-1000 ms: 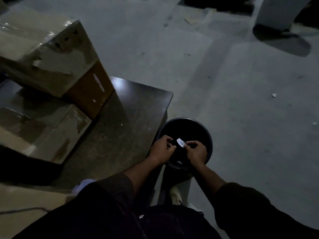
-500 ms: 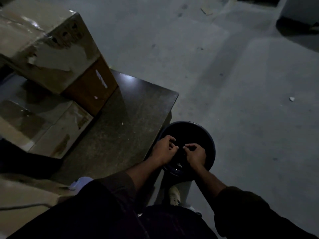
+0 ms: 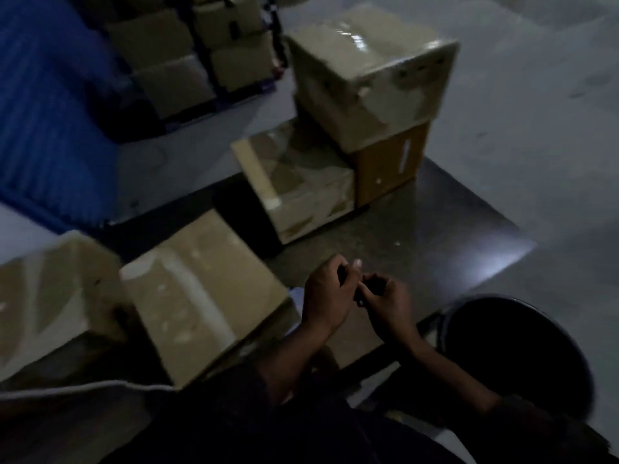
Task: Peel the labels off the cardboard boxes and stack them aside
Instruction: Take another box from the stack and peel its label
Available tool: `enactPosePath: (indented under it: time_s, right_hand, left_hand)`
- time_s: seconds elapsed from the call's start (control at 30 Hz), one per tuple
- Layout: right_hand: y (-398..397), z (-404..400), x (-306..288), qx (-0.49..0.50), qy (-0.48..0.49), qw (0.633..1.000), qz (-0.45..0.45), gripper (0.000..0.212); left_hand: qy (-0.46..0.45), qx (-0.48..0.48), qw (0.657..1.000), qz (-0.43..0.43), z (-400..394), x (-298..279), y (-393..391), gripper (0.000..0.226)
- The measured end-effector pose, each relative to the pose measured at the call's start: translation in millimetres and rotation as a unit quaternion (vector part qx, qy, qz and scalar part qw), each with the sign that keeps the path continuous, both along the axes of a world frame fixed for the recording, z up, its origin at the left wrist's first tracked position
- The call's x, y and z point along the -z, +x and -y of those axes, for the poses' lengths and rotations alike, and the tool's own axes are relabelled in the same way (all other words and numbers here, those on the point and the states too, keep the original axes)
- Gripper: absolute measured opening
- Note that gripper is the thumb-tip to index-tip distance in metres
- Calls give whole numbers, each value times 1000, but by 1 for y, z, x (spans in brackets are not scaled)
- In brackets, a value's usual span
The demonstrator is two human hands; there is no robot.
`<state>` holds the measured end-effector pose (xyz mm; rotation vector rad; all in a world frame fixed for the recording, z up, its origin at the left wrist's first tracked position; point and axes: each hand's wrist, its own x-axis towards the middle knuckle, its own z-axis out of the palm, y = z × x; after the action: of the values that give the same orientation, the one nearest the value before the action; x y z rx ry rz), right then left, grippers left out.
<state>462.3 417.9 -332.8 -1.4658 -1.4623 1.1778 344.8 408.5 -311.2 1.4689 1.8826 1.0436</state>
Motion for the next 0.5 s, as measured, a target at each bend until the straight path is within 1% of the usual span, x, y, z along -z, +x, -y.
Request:
enactPosePath:
  time_s: [0.1,0.23,0.33,0.4,0.43,0.5]
  right_hand:
    - [-69,9,-13,-81,37,996,29,21]
    - [-154,27,-27,-191,99,975,61,6]
    - [-204,41,-28,-268,154,943,121,14]
    - [-233,51,-25,-332,163,916,155,26]
    - [-245,56,-23,-354,175,901,180,33]
    - [-263,64,-12,-376,228,862,251,45]
  left_hand:
    - [24,-95,995,-15,29,-3,-69,35]
    - [56,-181,981,-29,69,-5,-151,20]
    - [80,-260,961,-42,96,6,-206,10]
    - [85,-299,949,-55,112,17,-240,15]
    - [70,-315,945,-57,118,24,-255,21]
    - [22,-340,939,-40,125,38,-279,41]
